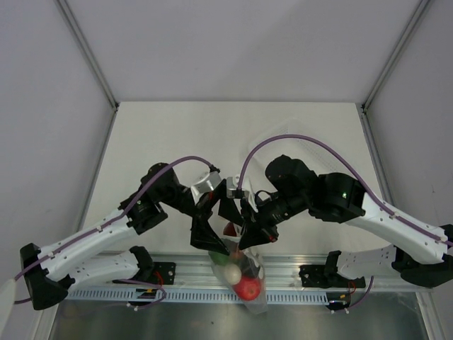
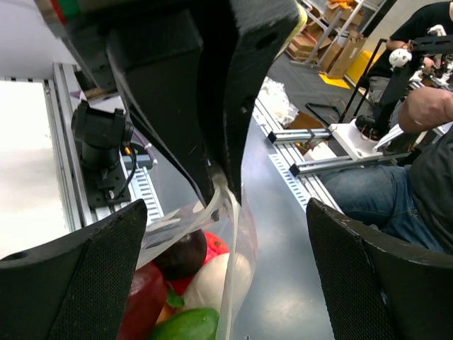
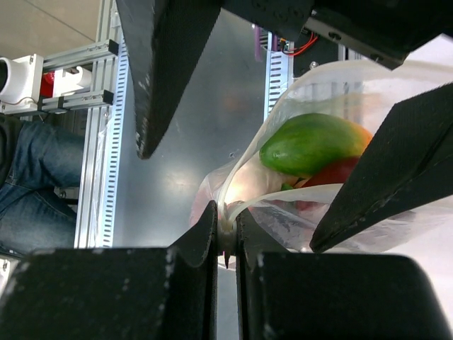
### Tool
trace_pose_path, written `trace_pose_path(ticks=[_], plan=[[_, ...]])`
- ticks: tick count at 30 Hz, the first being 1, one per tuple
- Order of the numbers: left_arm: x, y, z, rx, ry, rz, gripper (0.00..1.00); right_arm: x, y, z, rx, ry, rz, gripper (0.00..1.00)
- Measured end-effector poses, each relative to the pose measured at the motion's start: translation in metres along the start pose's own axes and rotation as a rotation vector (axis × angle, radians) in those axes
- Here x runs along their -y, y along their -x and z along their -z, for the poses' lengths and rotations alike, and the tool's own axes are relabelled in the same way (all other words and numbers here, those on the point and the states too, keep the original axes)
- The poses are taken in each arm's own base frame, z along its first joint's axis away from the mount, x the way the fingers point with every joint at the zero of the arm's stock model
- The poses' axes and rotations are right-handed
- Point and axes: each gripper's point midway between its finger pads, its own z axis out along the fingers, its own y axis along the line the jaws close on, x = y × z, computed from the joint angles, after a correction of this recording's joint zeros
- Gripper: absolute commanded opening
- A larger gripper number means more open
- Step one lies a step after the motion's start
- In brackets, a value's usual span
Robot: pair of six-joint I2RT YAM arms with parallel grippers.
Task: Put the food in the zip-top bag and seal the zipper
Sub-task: Zip the zipper food storage bag at the center of the board.
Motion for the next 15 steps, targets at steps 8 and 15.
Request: trace_pose_path(ticks=[8, 15], plan=[[-0.009, -0.016, -0.005, -0.045, 0.015, 0.038, 0.78, 0.0, -0.002, 0.0, -0.007, -0.001, -0.004, 0.0], [-0.02, -0.024, -0.003, -0.055, 0.077, 0.043, 0.42, 0.002, -0.003, 0.0, -0.009, -0.014, -0.004, 0.0]])
